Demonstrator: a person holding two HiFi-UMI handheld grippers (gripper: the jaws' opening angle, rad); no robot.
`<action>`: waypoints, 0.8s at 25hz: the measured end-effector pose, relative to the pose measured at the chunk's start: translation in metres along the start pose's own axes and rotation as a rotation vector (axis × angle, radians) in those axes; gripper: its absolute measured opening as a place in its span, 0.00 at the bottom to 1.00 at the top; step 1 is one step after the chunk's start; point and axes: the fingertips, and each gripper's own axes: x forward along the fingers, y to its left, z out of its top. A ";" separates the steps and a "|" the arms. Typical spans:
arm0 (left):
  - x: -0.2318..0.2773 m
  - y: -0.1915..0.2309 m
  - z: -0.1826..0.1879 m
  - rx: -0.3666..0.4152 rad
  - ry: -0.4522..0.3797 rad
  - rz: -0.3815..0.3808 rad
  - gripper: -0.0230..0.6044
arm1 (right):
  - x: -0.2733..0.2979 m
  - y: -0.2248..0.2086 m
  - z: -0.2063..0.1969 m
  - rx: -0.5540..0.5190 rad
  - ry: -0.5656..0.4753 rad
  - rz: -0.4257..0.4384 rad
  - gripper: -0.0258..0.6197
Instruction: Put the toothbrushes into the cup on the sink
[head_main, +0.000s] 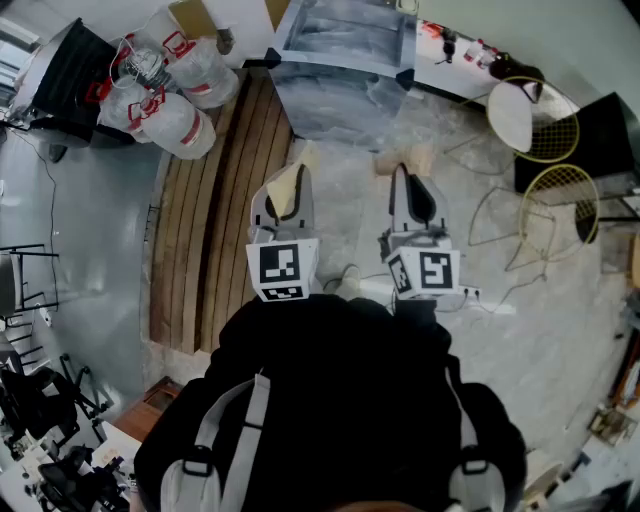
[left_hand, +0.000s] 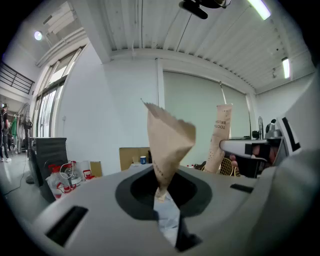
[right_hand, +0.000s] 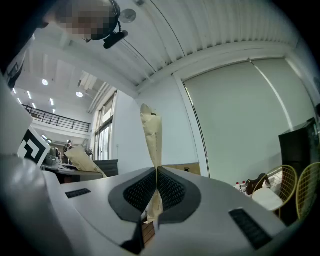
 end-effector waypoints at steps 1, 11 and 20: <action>0.001 -0.001 0.000 0.000 0.000 0.002 0.09 | 0.000 -0.002 -0.001 0.006 0.000 0.001 0.05; 0.012 -0.015 0.003 -0.003 0.009 0.020 0.09 | 0.003 -0.019 0.006 0.020 -0.015 0.034 0.05; 0.025 -0.034 0.005 0.000 0.018 0.061 0.09 | 0.006 -0.055 0.011 0.029 -0.033 0.044 0.05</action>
